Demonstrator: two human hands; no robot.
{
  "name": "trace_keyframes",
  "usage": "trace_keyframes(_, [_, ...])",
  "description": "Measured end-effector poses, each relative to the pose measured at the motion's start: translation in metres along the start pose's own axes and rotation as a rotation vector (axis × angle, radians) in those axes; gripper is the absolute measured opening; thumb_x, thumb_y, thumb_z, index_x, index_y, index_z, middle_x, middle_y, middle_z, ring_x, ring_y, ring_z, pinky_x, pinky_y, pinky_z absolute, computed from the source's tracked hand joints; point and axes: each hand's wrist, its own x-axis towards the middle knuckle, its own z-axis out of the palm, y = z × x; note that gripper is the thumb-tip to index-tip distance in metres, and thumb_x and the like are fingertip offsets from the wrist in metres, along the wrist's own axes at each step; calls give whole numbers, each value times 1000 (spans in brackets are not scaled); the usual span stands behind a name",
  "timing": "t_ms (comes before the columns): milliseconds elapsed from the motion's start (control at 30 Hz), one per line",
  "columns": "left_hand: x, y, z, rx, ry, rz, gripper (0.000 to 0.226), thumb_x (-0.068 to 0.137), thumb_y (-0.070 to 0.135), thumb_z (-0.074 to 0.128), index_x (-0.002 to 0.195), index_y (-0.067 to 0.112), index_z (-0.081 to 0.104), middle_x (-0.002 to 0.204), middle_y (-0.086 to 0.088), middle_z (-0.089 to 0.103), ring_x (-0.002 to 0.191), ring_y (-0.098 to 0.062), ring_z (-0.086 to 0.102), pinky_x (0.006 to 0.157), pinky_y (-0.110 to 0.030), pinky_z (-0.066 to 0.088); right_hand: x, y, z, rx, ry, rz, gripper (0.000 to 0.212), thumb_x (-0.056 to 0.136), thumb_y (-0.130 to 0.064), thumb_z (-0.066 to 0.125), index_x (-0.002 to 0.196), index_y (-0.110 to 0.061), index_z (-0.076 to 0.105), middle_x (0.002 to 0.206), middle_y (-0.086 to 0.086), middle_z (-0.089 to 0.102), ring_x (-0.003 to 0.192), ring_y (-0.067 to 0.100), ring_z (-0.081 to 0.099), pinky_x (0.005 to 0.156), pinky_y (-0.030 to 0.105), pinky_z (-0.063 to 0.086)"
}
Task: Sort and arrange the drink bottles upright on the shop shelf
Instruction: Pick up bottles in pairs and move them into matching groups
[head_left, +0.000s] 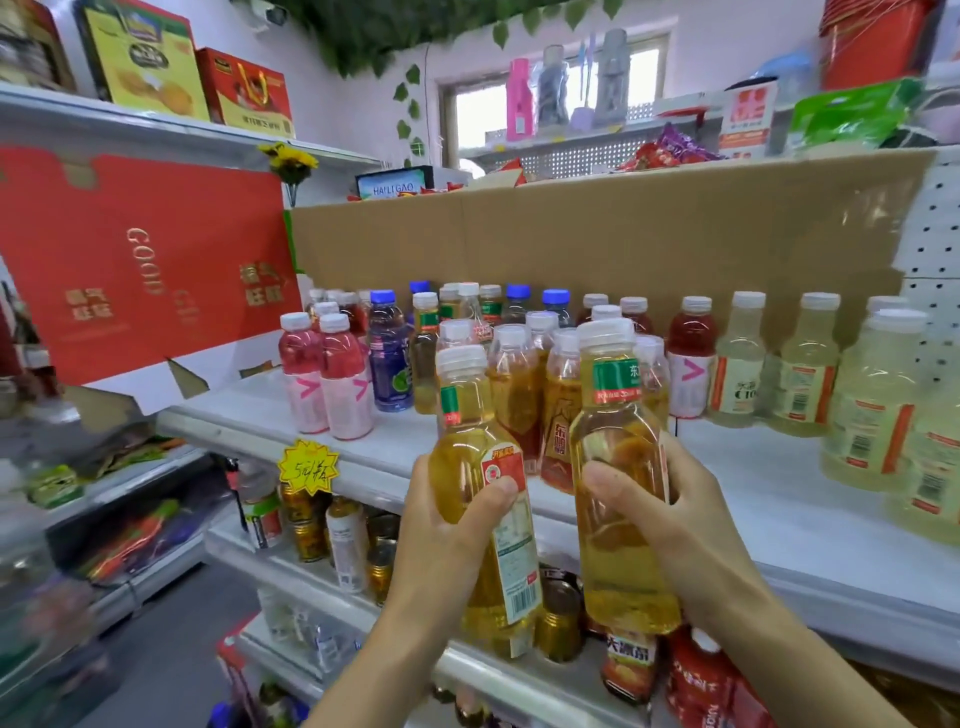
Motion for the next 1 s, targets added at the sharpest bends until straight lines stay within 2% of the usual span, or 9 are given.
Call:
trace_keyframes(133, [43, -10, -25, 33, 111, 49, 31, 72, 53, 71, 97, 56, 55, 99, 20, 71, 88, 2, 70, 70, -23, 52, 34, 9, 21, -2, -39, -15, 45, 59, -65, 75, 95, -41, 62, 90, -9, 72, 79, 9, 72, 57, 21, 56])
trace_keyframes(333, [123, -33, -71, 164, 178, 127, 45, 81, 44, 75, 109, 57, 42, 103, 32, 64, 92, 9, 64, 79, -28, 50, 67, 21, 64, -52, -55, -56, 41, 60, -67, 73, 95, -51, 59, 95, -19, 70, 88, 0, 68, 56, 13, 53])
trace_keyframes(400, [153, -43, -83, 213, 152, 148, 50, 82, 38, 76, 109, 57, 39, 103, 34, 61, 93, 12, 62, 78, -22, 47, 74, 24, 77, -84, -39, -61, 43, 59, -68, 74, 95, -50, 59, 96, -17, 70, 88, 1, 69, 59, 13, 53])
trace_keyframes(567, [214, -77, -98, 282, 51, 146, 66, 81, 23, 81, 114, 54, 33, 112, 21, 56, 97, 18, 55, 72, -4, 43, 87, 26, 111, -175, 96, -56, 53, 56, -72, 71, 97, -41, 59, 95, -14, 71, 86, 2, 67, 63, 10, 51])
trace_keyframes(733, [248, -101, -101, 245, -77, 103, 73, 80, 26, 82, 129, 40, 30, 115, 20, 59, 96, 20, 56, 72, 1, 42, 94, 31, 146, -250, 226, -53, 62, 57, -70, 71, 97, -25, 59, 95, 0, 68, 85, 15, 64, 64, 16, 53])
trace_keyframes(833, [252, -96, -103, 232, -154, 95, 80, 83, 29, 80, 140, 37, 23, 136, 8, 53, 115, 5, 55, 86, -4, 39, 94, 32, 167, -258, 292, -33, 59, 57, -70, 70, 97, -29, 58, 96, -3, 69, 84, 12, 65, 64, 17, 53])
trace_keyframes(900, [239, -93, -110, 265, -180, 109, 90, 85, 35, 76, 151, 32, 16, 151, 5, 38, 134, -4, 39, 103, -18, 33, 95, 33, 179, -268, 320, -25, 55, 57, -70, 70, 96, -33, 57, 95, -10, 69, 83, 7, 65, 64, 17, 51])
trace_keyframes(933, [229, -93, -117, 309, -157, 160, 92, 86, 38, 75, 153, 31, 13, 154, 7, 32, 137, -2, 30, 108, -20, 29, 96, 34, 184, -277, 337, -25, 55, 57, -70, 69, 96, -32, 57, 94, -11, 69, 83, 5, 65, 64, 17, 50])
trace_keyframes(1000, [213, -92, -139, 463, -25, 408, 86, 87, 41, 74, 152, 29, 19, 152, 9, 29, 137, 0, 25, 114, -17, 22, 97, 36, 195, -301, 368, -24, 57, 58, -71, 69, 96, -30, 55, 95, -10, 68, 83, 5, 65, 66, 21, 48])
